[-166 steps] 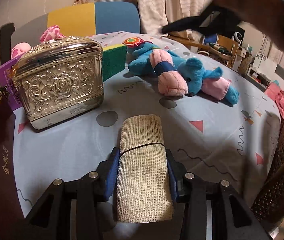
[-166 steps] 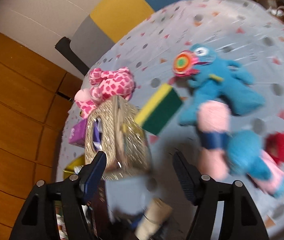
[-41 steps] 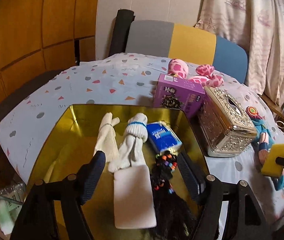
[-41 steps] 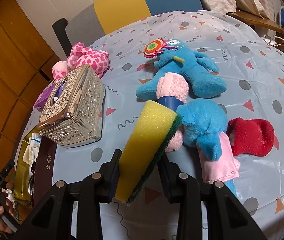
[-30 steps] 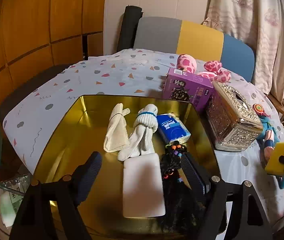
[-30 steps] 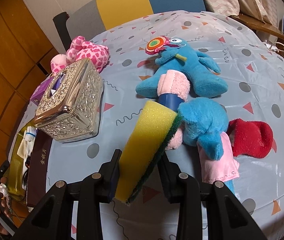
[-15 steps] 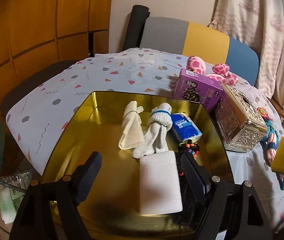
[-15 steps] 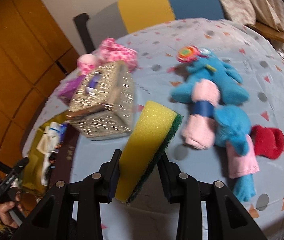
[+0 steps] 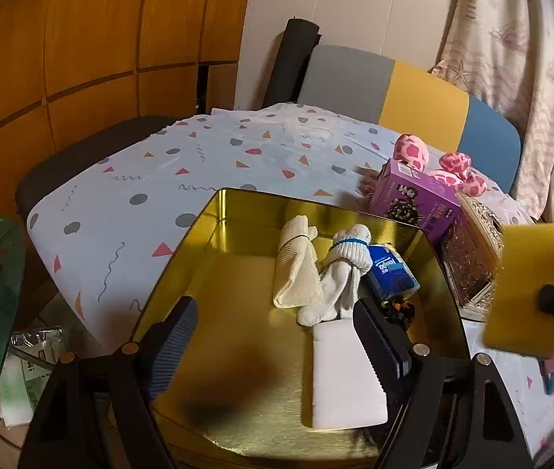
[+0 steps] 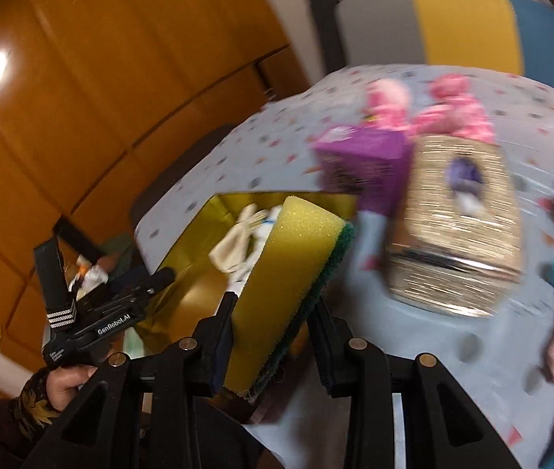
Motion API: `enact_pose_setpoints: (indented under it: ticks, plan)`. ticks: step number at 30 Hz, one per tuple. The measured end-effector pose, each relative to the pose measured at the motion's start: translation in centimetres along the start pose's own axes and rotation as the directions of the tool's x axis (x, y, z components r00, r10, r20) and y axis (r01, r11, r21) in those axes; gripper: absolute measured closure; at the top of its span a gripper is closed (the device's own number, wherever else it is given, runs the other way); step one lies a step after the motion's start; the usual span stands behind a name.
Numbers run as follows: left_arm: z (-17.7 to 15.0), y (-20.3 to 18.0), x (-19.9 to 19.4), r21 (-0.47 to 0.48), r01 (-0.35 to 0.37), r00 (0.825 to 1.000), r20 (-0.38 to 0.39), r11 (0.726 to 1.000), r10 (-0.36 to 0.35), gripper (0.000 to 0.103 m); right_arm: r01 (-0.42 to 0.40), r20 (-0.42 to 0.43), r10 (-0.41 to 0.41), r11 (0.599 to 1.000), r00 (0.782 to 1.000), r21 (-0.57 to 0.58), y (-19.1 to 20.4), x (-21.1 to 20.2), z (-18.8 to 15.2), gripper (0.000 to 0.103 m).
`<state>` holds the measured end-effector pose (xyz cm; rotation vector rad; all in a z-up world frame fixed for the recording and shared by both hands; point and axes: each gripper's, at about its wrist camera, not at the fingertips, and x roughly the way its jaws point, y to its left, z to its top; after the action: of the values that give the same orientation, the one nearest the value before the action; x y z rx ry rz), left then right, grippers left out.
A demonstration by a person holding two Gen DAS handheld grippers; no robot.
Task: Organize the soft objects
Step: 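Carry the yellow-green sponge into the gold tray and open the right gripper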
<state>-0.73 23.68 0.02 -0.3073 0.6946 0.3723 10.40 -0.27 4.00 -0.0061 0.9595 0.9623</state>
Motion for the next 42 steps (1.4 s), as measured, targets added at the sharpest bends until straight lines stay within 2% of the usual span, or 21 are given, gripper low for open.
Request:
enact_pose_setpoints:
  ticks: [5,9,13,17,23,25,26,28,33,36,42]
  plan:
    - [-0.3,0.4,0.1,-0.004,-0.004,1.000,-0.005,1.000,0.004,0.021,-0.041,-0.065,0.040,0.999,0.997,-0.014,1.6,5.5,1.9,0.067]
    - [-0.4,0.6,0.4,-0.010,-0.001,1.000,-0.017,1.000,0.001,0.021,-0.006,-0.122,0.008,1.000,0.993,0.018,0.5,9.8,3.1,0.064]
    - [-0.8,0.4,0.5,-0.007,0.005,1.000,-0.029,1.000,-0.005,0.021,0.067,-0.139,-0.059,0.996,0.988,0.055,-1.1,11.8,3.3,0.047]
    - [-0.8,0.3,0.6,0.003,0.004,1.000,-0.026,1.000,-0.003,0.021,0.113,-0.129,-0.103,0.990,0.986,0.078,-2.1,10.7,2.8,0.045]
    - [-0.9,-0.5,0.4,0.023,0.009,1.000,-0.029,1.000,-0.008,0.021,0.193,-0.089,-0.194,0.981,0.977,-0.019,-1.0,8.3,1.6,0.044]
    - [-1.0,-0.7,0.2,0.031,0.012,1.000,-0.025,0.999,-0.011,0.021,0.217,-0.090,-0.223,0.973,0.971,-0.072,-0.3,8.5,1.4,0.036]
    - [-1.0,-1.0,0.1,0.038,0.012,1.000,-0.022,0.999,-0.012,0.021,0.227,-0.097,-0.237,0.968,0.967,-0.103,0.2,8.7,1.3,0.028]
    - [-1.0,-1.3,-0.2,0.047,0.012,1.000,-0.017,0.999,-0.011,0.021,0.232,-0.102,-0.246,0.964,0.964,-0.129,0.6,8.9,1.2,0.025]
    - [-1.0,-1.9,-0.7,0.068,0.009,1.000,-0.006,0.998,-0.009,0.021,0.275,-0.027,-0.276,0.961,0.961,-0.037,-0.4,7.3,1.8,0.024]
    - [-1.0,-2.2,-0.9,0.076,0.011,1.000,-0.002,0.997,-0.011,0.020,0.269,0.000,-0.269,0.963,0.963,-0.002,-0.9,5.9,1.9,0.024]
    - [-0.9,-2.6,-0.9,0.085,0.020,1.000,-0.004,0.996,-0.020,0.020,0.284,0.031,-0.285,0.959,0.958,0.016,-1.3,3.8,0.5,0.024]
